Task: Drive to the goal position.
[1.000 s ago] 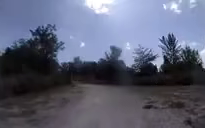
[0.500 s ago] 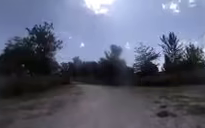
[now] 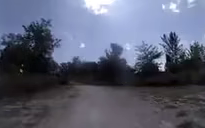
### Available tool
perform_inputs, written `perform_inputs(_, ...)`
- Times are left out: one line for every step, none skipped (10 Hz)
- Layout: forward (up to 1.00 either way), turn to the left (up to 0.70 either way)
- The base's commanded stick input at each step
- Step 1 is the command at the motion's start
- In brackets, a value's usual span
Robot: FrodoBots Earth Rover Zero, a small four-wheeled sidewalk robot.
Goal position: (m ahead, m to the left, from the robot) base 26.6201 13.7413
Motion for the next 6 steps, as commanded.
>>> perform_inputs(0.85, 0.00)
perform_inputs(0.85, 0.00)
perform_inputs(0.85, 0.00)
perform_inputs(0.85, 0.00)
perform_inputs(0.85, 0.00)
perform_inputs(0.85, 0.00)
